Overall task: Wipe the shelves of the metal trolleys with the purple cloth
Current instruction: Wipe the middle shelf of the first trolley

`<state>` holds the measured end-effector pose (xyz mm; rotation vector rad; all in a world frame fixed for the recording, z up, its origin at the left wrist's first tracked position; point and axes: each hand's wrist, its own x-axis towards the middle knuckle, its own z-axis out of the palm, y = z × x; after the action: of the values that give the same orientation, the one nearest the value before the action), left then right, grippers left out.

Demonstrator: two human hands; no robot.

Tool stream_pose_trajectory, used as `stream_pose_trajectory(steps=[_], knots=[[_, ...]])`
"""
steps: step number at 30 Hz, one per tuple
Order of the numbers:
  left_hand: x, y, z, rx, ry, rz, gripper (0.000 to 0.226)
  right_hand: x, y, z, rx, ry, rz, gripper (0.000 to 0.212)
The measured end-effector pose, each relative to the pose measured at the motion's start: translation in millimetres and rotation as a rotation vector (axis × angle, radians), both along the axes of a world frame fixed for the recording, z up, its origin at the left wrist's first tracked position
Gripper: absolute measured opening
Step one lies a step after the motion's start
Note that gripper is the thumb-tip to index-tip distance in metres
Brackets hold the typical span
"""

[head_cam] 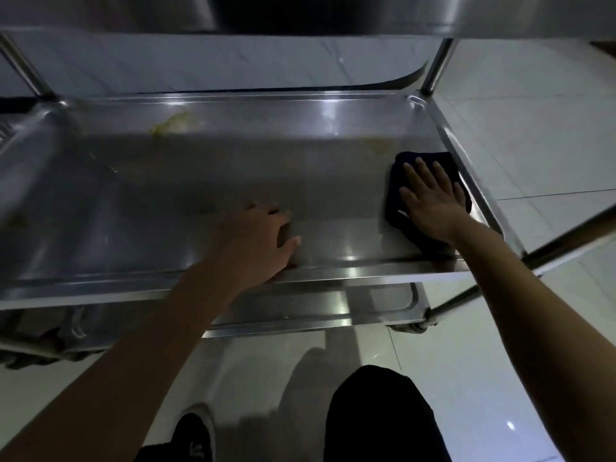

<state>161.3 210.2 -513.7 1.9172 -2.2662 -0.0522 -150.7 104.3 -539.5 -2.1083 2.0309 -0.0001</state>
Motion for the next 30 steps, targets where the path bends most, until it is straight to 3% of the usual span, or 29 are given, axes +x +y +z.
stream_pose_trajectory(steps=[6,14,18,24,30], knots=[[17,1,-5,0.019,0.012,-0.067,0.061,97,-20,1,-0.052,-0.053,0.173,0.059],[25,8,-15,0.059,0.063,0.089,0.062,192,-46,5,-0.022,-0.054,0.333,0.057],[34,8,-16,0.082,0.068,0.146,0.072,219,-51,3,-0.026,-0.028,0.383,0.056],[42,9,-14,0.076,0.086,0.148,0.064,265,-48,8,0.043,-0.105,0.473,0.059],[37,15,0,0.124,0.072,0.159,0.067,233,-45,9,-0.012,-0.101,0.501,0.056]])
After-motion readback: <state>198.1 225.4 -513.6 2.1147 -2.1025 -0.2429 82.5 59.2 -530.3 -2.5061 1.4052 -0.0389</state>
